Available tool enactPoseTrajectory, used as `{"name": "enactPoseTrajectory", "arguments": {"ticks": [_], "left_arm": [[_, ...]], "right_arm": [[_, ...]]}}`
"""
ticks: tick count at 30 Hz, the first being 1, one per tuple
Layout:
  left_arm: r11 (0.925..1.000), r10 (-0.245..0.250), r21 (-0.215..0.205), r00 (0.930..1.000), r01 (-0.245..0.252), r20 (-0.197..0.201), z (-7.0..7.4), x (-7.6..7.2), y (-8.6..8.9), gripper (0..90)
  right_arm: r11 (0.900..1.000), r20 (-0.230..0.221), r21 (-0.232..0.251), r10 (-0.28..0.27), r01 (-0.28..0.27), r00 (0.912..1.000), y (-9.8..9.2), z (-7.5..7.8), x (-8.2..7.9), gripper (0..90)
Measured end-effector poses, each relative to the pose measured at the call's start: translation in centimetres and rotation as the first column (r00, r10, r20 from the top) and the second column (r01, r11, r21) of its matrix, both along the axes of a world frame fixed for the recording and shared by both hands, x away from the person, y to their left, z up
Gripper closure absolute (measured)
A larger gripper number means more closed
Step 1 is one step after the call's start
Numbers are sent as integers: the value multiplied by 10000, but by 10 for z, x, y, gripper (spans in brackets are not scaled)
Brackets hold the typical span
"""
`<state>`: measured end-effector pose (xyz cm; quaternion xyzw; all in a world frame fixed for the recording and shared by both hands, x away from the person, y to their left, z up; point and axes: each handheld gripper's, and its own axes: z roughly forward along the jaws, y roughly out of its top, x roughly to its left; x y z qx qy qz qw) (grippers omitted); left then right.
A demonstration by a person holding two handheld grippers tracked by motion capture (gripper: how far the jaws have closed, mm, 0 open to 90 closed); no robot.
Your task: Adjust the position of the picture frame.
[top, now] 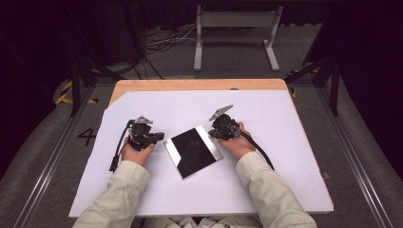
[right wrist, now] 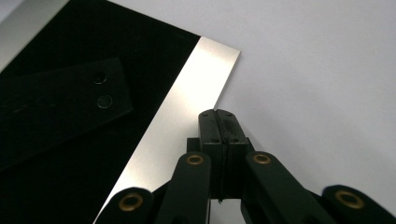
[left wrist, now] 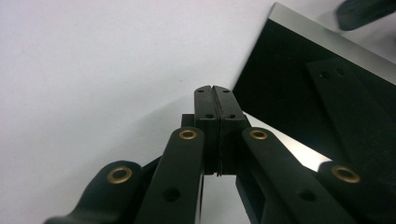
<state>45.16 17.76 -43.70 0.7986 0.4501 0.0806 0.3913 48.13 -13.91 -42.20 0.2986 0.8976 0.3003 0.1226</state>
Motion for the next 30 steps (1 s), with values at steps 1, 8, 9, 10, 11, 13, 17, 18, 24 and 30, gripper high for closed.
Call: {"name": "enactPoseTrajectory", "arguments": {"ticks": [1,8,9,10,11,13,17,18,24,30], "left_arm": [[10000,0,0,10000,0,0,0,0,0,899],[9991,-1,424,9998,9,-179,-7,6,-4,900],[9990,-61,451,9997,72,-243,-7,6,-5,900],[9989,-85,458,9996,98,-282,-8,6,-6,900],[9989,-85,458,9996,98,-282,-8,6,-6,900],[9984,-222,504,9992,238,-325,-9,6,-8,900],[9976,-262,629,9992,280,-298,-10,8,-10,900],[9970,-307,698,9992,324,-257,-10,9,-10,900],[9939,-603,908,9976,631,-327,-8,12,-13,900],[9906,-1021,856,9934,1064,-523,-7,13,-15,900]], "right_arm": [[9999,39,172,17,-18,10000,-4,3,-3,899],[9983,189,562,128,-138,9997,-23,16,-30,898],[9980,215,619,144,-157,9997,-27,18,-34,899],[9977,246,660,149,-165,9996,-31,19,-38,899],[9977,246,660,149,-165,9996,-31,19,-38,899],[9972,316,743,37,-60,9995,-41,22,-46,899],[9932,368,1125,-354,310,9987,-67,25,-58,899],[9932,368,1125,-354,310,9987,-67,25,-58,899],[9844,327,1621,-753,691,9966,-89,27,-64,899],[9797,333,1849,-846,770,9959,-99,32,-70,899]]}}
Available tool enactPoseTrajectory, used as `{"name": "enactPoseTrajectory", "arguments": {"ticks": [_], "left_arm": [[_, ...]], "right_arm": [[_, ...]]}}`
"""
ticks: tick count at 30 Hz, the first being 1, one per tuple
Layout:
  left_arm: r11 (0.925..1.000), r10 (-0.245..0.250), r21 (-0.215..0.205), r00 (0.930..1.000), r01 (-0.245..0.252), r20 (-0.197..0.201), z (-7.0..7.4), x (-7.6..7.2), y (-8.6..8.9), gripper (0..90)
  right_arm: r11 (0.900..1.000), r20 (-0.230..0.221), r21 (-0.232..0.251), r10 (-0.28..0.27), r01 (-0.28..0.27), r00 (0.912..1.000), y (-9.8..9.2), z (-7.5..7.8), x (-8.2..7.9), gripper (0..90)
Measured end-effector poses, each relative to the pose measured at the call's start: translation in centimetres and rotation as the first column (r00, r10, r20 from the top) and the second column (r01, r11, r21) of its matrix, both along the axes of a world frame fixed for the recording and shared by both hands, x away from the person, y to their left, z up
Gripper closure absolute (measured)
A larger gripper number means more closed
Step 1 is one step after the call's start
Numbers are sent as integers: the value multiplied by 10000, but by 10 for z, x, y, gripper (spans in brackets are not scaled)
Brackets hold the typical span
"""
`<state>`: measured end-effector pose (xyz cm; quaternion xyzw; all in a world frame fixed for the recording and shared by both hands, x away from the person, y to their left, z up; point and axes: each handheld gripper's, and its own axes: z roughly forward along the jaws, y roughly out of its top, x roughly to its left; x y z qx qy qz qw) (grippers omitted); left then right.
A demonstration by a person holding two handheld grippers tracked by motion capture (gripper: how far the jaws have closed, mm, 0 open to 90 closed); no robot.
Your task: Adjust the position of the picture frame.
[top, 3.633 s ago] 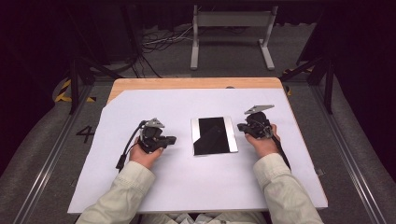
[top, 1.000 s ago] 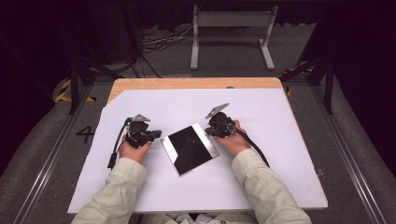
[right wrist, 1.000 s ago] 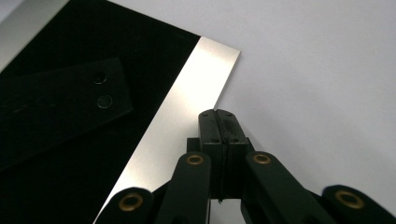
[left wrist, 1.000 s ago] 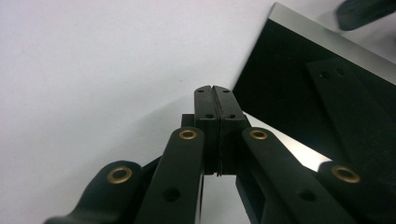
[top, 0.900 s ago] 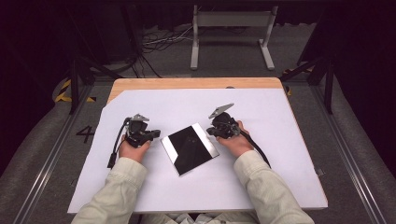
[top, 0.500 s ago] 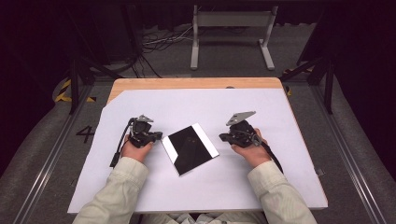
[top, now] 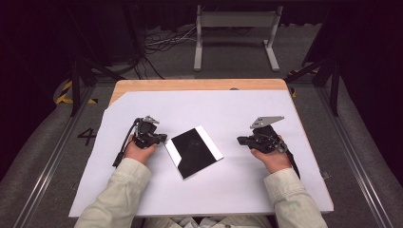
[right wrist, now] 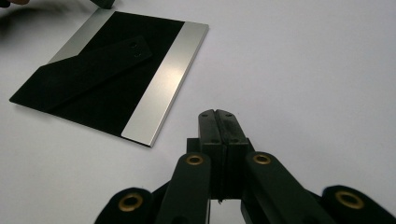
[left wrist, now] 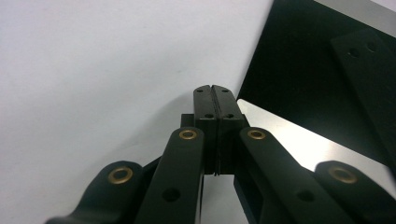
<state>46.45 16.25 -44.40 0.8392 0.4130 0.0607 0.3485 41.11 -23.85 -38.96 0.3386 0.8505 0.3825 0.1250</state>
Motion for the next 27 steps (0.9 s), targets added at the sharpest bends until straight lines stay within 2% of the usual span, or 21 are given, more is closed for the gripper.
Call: {"name": "enactPoseTrajectory", "arguments": {"ticks": [4,5,8,13,17,18,22,25,27], "left_arm": [[9993,-359,123,9993,360,-68,1,-3,-5,900],[9976,-653,215,9977,657,-187,2,-5,-8,900],[9946,-1010,210,9942,1018,-355,3,-8,-12,900],[9852,-1673,269,9834,1695,-701,5,-15,-21,900],[9734,-2214,420,9717,2254,-829,7,-20,-28,900],[9734,-2214,420,9717,2254,-829,7,-20,-28,900],[9587,-2781,281,9538,2829,-1137,7,-26,-36,900],[9483,-3101,295,9426,3159,-1242,8,-30,-42,900],[9402,-3343,196,9322,3401,-1383,8,-33,-46,900]], "right_arm": [[10000,-84,-30,13,-13,10000,-3,1,-2,899],[10000,-85,-31,12,-12,10000,-4,1,-4,899],[10000,-127,-42,-14,14,9999,-6,2,-4,899],[9999,-164,-39,-152,152,9997,-10,4,-5,899],[9998,-171,-48,-179,178,9997,-12,4,-5,898],[9998,-175,-56,-171,170,9997,-12,4,-5,899],[9999,-253,-86,-101,99,9996,-11,4,-6,899],[9995,-380,-318,51,-63,9993,-7,2,-7,899],[9989,-473,-435,133,-153,9988,-6,1,-7,899]]}}
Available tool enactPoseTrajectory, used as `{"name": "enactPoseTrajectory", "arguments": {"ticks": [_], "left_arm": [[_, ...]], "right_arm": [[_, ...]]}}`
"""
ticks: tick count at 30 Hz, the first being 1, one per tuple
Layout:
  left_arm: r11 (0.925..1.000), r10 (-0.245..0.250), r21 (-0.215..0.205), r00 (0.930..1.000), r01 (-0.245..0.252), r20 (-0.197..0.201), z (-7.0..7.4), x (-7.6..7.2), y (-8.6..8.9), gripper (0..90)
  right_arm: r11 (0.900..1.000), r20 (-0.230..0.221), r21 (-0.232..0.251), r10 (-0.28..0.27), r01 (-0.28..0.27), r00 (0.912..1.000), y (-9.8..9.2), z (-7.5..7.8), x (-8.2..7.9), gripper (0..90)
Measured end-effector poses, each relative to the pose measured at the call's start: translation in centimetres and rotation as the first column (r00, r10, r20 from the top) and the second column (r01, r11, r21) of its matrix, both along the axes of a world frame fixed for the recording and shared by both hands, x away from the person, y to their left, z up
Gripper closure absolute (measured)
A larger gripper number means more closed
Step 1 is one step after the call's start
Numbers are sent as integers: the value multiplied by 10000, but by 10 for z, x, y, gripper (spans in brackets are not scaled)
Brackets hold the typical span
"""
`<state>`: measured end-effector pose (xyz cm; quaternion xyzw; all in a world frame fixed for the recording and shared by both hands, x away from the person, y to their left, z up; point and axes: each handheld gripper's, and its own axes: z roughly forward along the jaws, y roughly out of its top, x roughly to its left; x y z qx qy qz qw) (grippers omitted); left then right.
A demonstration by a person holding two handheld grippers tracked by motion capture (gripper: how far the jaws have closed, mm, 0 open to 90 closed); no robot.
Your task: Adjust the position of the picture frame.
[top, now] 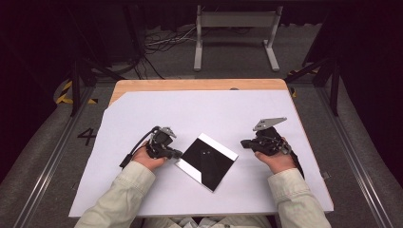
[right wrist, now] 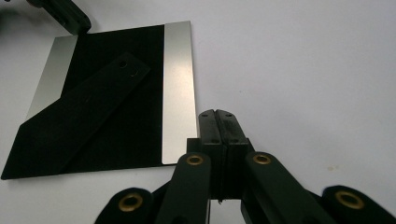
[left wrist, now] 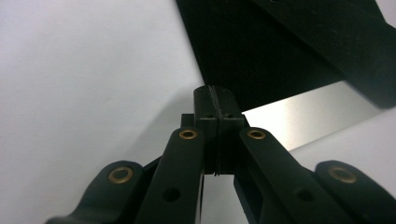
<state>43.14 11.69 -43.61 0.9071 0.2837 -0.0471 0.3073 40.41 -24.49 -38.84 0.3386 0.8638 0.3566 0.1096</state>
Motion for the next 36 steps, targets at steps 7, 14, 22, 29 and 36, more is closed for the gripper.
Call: {"name": "enactPoseTrajectory", "arguments": {"ticks": [7,14,22,29,36], "left_arm": [[9959,-902,-3,9958,902,-167,0,-10,-13,900],[9986,-529,2,9986,529,15,1,-8,-10,900],[9979,610,-279,9946,-589,834,7,-5,2,876],[9927,1085,-651,9883,-1020,1071,12,-10,13,879],[9885,1425,-666,9832,-1355,1137,11,-12,24,880]], "right_arm": [[9994,-249,-291,182,-189,9995,1,-4,-2,899],[9957,-937,-826,333,-411,9950,-1,-22,-2,899],[9897,-1383,-1282,458,-637,9893,7,-35,-2,899],[9959,-1373,-808,282,-395,9901,9,-39,2,900],[9962,-920,-770,344,-416,9952,38,-42,14,900]]}}
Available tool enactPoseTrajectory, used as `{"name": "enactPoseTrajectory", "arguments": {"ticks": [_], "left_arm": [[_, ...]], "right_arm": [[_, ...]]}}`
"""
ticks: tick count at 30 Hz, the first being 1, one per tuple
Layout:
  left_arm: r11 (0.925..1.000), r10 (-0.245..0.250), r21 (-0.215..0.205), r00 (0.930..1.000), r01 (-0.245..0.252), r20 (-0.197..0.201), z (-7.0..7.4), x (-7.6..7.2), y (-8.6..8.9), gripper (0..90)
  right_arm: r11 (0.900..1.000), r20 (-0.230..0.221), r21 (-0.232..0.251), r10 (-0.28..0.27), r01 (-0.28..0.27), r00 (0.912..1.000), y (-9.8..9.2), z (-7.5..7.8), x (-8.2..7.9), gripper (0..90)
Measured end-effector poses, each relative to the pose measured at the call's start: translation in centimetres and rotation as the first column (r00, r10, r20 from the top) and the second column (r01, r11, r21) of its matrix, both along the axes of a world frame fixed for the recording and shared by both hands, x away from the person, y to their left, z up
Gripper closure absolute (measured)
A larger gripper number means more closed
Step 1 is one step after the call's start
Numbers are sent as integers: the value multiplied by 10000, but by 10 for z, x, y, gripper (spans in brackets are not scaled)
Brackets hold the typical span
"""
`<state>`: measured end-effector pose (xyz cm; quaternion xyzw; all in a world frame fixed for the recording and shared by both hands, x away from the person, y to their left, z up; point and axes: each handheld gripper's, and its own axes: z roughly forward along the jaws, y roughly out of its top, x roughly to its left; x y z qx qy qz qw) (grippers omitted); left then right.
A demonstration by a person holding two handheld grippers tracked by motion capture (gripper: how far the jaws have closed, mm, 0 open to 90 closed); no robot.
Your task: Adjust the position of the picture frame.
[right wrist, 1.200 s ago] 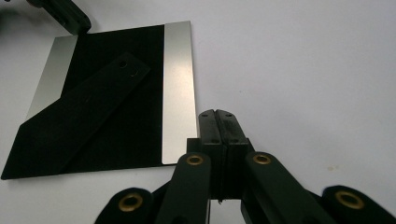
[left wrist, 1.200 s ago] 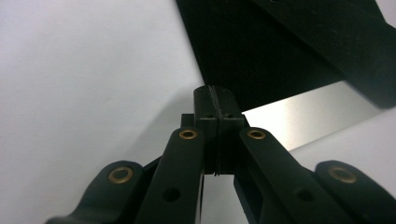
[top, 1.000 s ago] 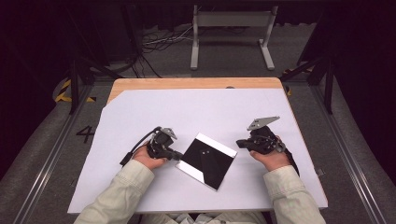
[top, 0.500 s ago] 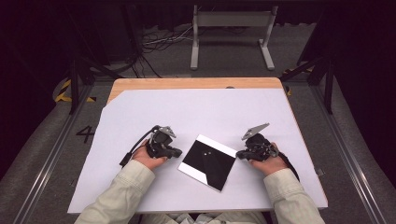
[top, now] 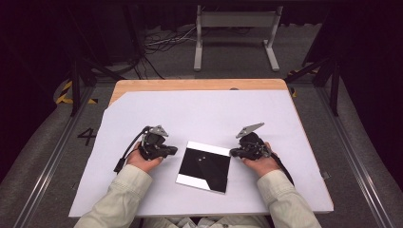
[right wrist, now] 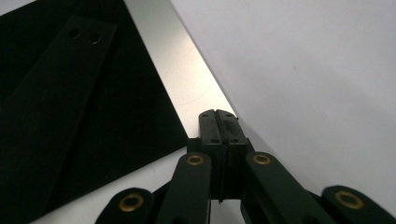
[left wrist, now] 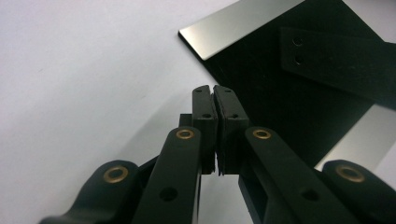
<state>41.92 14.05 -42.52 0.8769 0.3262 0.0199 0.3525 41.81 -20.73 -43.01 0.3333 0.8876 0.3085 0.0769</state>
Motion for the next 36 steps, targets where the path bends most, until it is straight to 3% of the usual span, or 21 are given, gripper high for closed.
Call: {"name": "enactPoseTrajectory", "arguments": {"ticks": [15,19,21,25,33,36], "left_arm": [[9981,607,-161,9971,-601,452,1,-4,18,880],[9983,547,-222,9955,-532,776,3,-7,20,875],[9991,429,11,9935,-433,1051,3,-9,20,870],[9991,121,381,9880,-182,1540,3,-14,22,852],[9988,8,475,9796,-106,2010,6,-14,30,831],[9992,-216,389,9771,136,2118,7,-14,32,822]], "right_arm": [[9999,550,-23,138,-137,9984,35,-3,12,900],[9999,561,1,170,-170,9983,33,-3,11,899],[9996,659,-57,264,-260,9975,31,0,10,898],[9991,843,383,175,-208,9963,17,14,3,898],[9981,1128,482,321,-378,9931,0,27,-7,896],[9964,1284,647,460,-547,9906,-9,32,-11,891]]}}
